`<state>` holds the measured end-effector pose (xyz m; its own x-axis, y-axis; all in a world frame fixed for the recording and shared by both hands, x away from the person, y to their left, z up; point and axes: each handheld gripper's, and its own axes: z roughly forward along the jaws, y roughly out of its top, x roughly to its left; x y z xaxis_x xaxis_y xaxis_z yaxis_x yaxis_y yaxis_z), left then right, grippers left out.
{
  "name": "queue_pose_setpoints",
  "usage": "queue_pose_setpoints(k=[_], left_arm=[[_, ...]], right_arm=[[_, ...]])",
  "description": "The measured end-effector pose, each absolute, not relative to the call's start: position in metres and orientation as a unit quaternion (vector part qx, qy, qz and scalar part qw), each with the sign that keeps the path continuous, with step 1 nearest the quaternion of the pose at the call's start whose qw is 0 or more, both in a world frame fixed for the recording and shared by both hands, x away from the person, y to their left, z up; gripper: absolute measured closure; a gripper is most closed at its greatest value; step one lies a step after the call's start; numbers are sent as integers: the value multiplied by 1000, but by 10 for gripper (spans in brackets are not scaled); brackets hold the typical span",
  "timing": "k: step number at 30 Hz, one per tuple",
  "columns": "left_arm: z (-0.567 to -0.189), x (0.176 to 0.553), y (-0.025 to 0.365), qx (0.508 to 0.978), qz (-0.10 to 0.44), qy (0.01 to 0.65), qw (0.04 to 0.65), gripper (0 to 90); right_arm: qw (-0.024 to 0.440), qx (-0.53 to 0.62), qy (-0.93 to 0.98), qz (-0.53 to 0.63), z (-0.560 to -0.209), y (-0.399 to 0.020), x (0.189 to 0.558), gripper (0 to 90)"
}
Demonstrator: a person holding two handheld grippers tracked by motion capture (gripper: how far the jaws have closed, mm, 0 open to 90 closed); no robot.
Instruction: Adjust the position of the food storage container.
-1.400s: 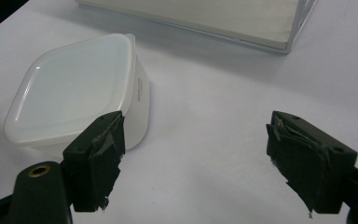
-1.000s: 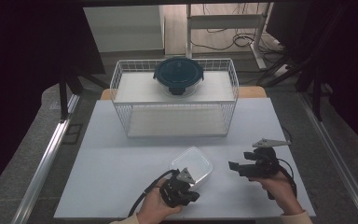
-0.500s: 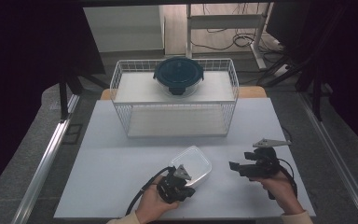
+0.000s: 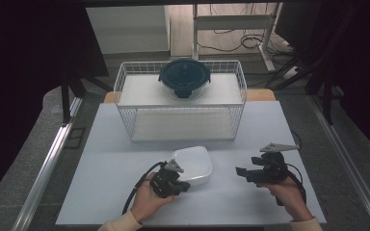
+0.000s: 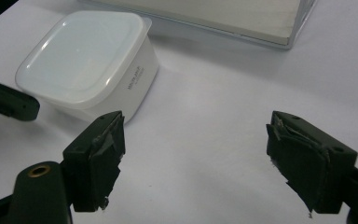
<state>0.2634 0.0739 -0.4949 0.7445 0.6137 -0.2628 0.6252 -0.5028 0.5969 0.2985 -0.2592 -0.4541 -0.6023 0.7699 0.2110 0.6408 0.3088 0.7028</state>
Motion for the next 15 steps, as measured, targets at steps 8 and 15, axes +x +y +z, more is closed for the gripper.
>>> queue_pose_setpoints(k=[8,15], left_arm=[[-494,273,90,861,4,375,344,900],[-495,279,102,852,8,395,343,900]], right_arm=[[83,438,805,392,-454,-259,299,193],[83,438,805,391,-454,-259,299,193]])
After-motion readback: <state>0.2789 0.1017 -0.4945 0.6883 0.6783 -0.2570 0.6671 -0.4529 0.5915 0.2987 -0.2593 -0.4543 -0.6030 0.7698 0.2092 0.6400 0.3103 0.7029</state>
